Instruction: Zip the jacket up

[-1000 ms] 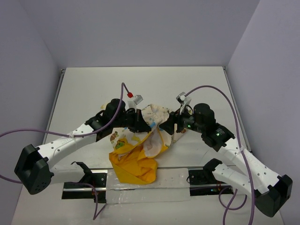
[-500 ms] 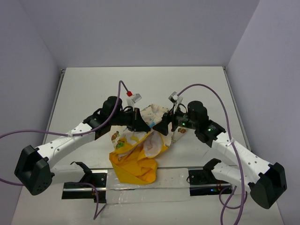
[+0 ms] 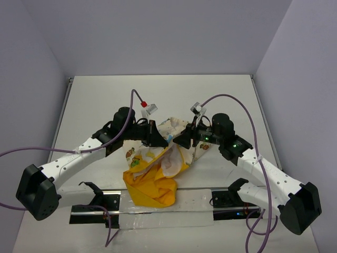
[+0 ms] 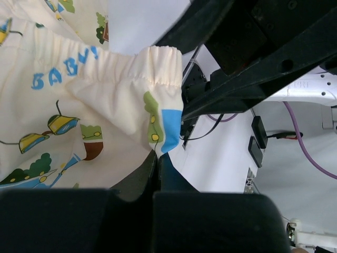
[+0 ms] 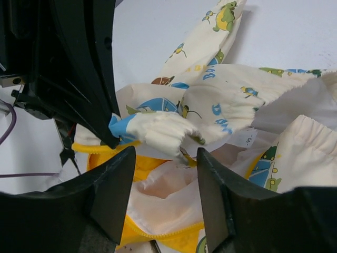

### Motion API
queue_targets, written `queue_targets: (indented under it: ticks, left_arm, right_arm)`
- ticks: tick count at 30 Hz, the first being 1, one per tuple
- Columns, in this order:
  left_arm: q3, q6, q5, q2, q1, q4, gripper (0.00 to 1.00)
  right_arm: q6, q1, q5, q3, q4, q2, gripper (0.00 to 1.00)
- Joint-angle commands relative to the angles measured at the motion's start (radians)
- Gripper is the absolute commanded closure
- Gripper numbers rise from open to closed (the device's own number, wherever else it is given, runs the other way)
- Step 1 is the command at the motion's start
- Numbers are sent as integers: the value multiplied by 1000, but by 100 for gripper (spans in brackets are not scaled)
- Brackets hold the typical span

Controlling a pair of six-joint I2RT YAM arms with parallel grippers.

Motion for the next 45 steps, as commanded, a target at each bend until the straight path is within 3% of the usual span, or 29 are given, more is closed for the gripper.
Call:
queue_targets:
  ticks: [1, 5, 18, 21, 23, 28, 30, 31, 32, 33, 36, 45]
  left_arm:
    - [4, 22, 20, -12, 20, 35, 100]
    - [-5, 31, 22, -9, 25, 29, 100]
    - [-34, 40, 51, -20, 27, 44, 100]
    - [-34, 40, 51, -24, 28, 49, 100]
    - [-37, 40, 54, -25, 27, 55, 100]
    - [-48, 53, 60, -28, 28, 52, 100]
    - [-50, 65, 55, -35, 27, 45, 75]
    - [-54, 73, 54, -41, 27, 48, 47]
    - [-60, 79, 53, -51, 28, 51, 30]
    - [-62, 87, 46, -64, 28, 50, 20]
    - [-61, 106, -1, -99, 28, 42, 8]
    - [-72, 180, -98, -112, 28, 144, 9]
  right_arm:
    - [-5, -3, -34, 2, 17, -32, 50]
    - [4, -5, -20, -3, 28, -41, 57]
    - [36, -5, 7, -7, 84, -44, 66]
    - [42, -3, 6, -5, 90, -31, 78]
    - [46, -5, 13, -3, 95, -30, 99]
    - [59, -5, 28, -10, 98, -36, 100]
    - [55, -5, 40, -6, 82, -36, 100]
    - [54, -5, 41, -4, 75, -34, 100]
    - [51, -5, 43, -1, 65, -33, 100]
    - [47, -5, 41, 5, 53, -31, 100]
    - [38, -3, 27, 23, 22, -25, 100]
    - [34, -27, -59, 68, -41, 13, 100]
